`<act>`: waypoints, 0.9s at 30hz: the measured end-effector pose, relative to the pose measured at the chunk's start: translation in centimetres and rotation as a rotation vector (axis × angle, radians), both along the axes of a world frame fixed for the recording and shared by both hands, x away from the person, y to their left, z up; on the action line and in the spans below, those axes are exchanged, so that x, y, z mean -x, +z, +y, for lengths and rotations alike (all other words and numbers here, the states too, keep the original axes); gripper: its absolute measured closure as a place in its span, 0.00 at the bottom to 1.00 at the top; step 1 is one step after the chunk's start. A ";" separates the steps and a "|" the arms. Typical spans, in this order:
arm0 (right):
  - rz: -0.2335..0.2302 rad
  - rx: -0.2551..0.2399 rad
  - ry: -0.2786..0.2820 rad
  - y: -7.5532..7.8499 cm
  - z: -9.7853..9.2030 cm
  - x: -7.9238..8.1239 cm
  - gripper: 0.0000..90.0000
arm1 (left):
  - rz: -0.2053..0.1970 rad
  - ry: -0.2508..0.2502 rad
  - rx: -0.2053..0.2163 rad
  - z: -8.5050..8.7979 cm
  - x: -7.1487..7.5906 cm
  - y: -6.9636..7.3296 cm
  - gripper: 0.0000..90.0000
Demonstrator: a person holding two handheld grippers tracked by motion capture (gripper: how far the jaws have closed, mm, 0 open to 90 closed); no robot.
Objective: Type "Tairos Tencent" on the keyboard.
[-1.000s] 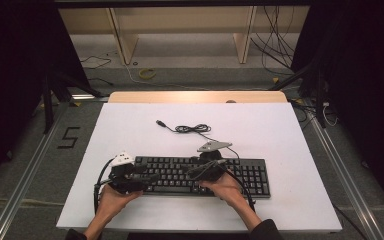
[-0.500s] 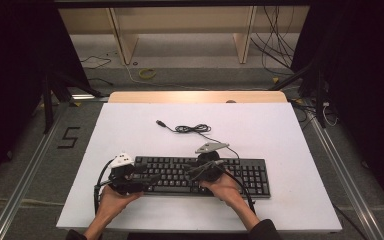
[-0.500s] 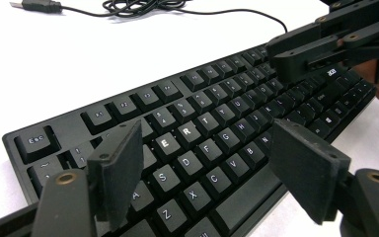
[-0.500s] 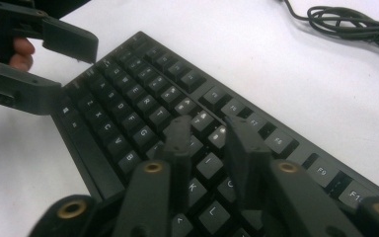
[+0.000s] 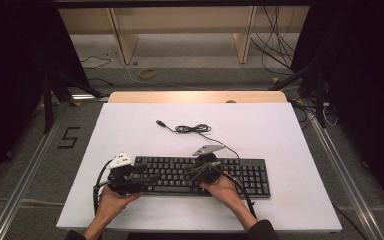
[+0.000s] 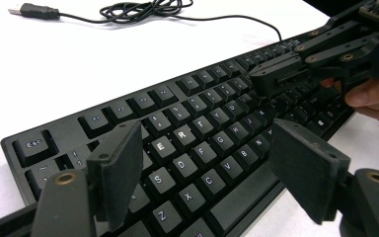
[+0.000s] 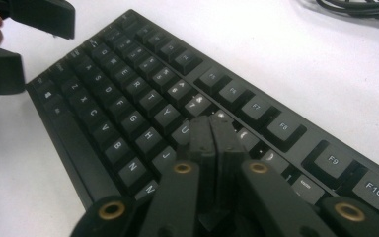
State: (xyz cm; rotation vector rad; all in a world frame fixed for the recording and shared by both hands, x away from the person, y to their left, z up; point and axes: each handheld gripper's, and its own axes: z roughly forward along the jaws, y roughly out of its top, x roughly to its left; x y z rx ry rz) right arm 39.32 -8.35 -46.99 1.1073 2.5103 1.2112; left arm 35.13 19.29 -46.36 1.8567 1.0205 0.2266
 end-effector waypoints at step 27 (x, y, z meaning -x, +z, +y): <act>0.008 0.026 -0.003 -0.9 0.5 0.0 1.00 | -0.001 0.004 0.001 0.2 -0.1 -0.1 0.32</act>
